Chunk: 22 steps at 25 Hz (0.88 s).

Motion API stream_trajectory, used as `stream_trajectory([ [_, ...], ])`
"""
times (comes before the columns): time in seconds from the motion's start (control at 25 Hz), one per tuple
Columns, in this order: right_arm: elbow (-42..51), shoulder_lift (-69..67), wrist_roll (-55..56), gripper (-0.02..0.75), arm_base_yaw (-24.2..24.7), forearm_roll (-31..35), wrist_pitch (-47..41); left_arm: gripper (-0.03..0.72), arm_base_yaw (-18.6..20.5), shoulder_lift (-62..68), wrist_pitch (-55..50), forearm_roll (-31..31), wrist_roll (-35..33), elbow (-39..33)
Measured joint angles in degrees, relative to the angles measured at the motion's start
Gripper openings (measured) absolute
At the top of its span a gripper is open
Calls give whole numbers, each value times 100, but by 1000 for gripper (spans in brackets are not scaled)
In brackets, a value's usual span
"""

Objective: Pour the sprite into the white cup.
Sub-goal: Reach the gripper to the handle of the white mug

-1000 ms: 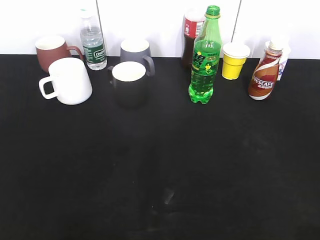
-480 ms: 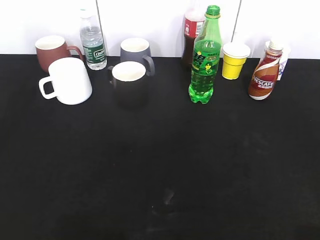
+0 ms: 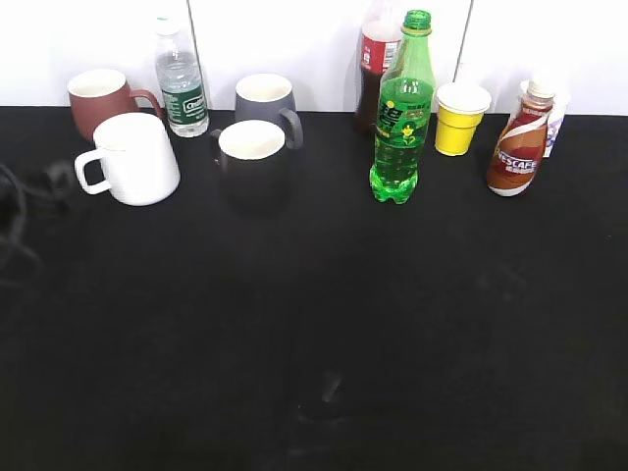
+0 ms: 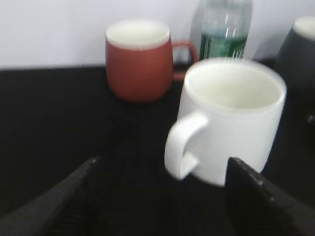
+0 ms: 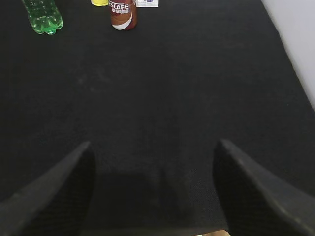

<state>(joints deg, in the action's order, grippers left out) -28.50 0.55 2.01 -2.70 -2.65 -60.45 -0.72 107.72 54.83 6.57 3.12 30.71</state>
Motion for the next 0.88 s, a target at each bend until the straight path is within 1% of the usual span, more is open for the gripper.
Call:
stream_trajectory([
  [0.24,0,0,0,557,0,0,0,585,0,1268,232,-14,0,1019],
  [0.28,0,0,0,557,0,0,0,585,0,1393,221,-28,0,1229],
  [0.4,0,0,0,557,0,0,0,585,11,1563,-53,-492,-215,1633],
  [0.56,0,0,0,557,0,0,0,581,36,1942,-279,-487,-278,2181],
  [0.6,0,0,0,557,0,0,0,561,36,2014,-307,-487,-278,2303],
  [0.68,0,0,0,557,0,0,0,454,36,2163,-409,-516,-278,2587],
  [0.76,0,0,0,557,0,0,0,320,36,2347,-458,-528,-278,2926],
  [0.84,0,0,0,557,0,0,0,141,36,2464,-478,-440,-278,3165],
  [0.88,0,0,0,557,0,0,0,69,36,2467,-472,-416,-278,3179],
])
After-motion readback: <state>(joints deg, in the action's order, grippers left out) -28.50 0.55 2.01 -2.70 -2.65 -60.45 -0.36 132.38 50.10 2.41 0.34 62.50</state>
